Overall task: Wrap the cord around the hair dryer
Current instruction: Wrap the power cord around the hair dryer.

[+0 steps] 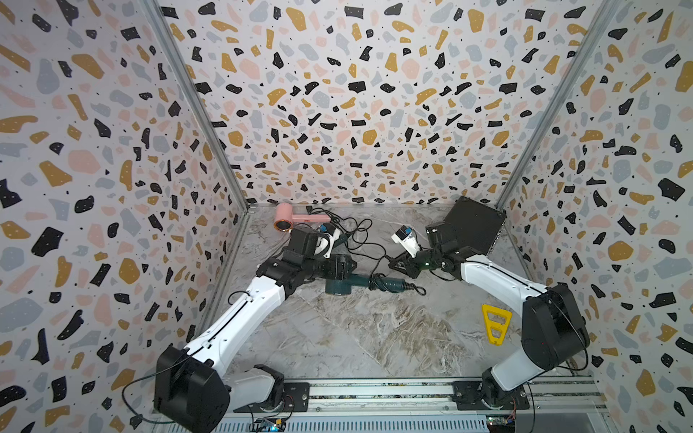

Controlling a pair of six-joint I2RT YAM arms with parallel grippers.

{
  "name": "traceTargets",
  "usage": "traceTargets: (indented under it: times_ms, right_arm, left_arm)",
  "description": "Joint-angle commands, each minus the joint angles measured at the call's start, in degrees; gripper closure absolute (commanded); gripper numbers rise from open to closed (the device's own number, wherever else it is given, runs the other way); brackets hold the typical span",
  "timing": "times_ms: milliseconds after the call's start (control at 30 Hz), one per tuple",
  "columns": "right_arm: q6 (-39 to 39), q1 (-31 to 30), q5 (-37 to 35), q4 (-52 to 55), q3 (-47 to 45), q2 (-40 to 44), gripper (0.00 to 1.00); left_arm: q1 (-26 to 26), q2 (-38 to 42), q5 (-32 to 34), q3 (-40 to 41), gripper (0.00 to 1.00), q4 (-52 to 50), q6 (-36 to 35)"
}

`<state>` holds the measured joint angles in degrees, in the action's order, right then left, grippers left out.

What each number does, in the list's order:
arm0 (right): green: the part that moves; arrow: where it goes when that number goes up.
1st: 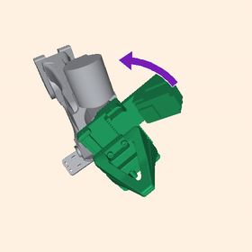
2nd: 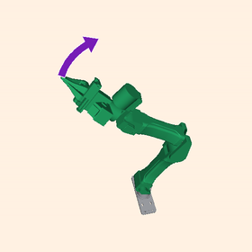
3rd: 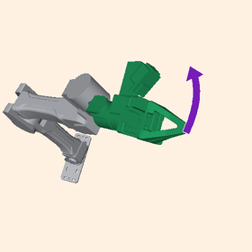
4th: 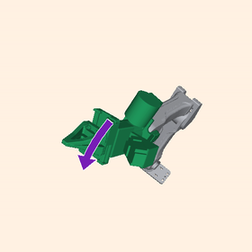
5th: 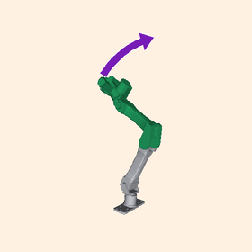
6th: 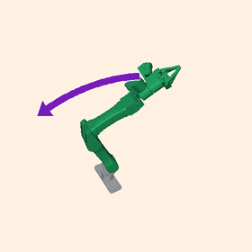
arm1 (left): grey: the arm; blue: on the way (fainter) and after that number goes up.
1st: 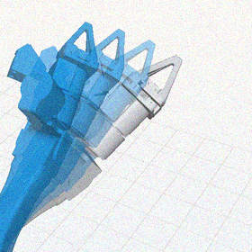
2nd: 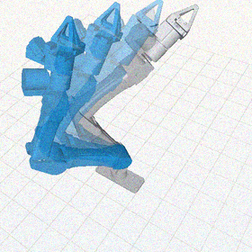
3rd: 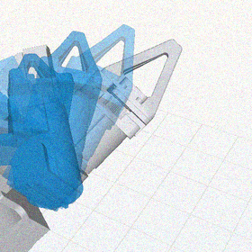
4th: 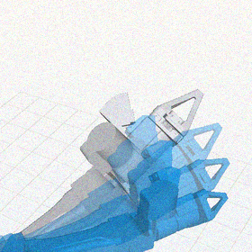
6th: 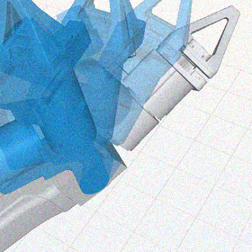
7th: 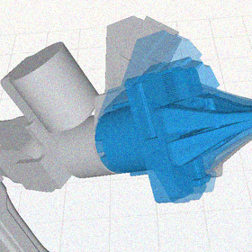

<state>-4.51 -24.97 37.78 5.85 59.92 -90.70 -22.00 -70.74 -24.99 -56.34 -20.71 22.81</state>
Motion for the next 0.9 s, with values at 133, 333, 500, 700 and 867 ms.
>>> traceTargets:
  times_ms: [133,333,500,700,867]
  right_arm:
    - [14.78,1.75,0.01,-24.79,-10.57,2.0,1.0]
    - [21.88,0.7,-2.19,-37.86,-18.06,1.36,1.0]
    - [25.03,-2.28,-5.4,-46.04,-22.48,0.31,1.0]
    - [25.45,-5.3,-7.69,-47.64,-25.25,-0.18,1.0]
    - [23.81,-5.35,-8.35,-40.64,-24.26,2.08,1.0]
  left_arm:
    - [0.64,1.27,-3.09,6.79,1.0,21.91,24.01]
    - [0.64,0.08,6.62,11.59,1.0,28.99,38.96]
    - [0.41,-1.38,11.5,13.53,1.0,30.11,42.79]
    - [0.34,1.47,20.0,11.37,1.0,17.73,34.14]
    - [0.24,2.49,28.2,9.67,1.0,7.92,24.69]
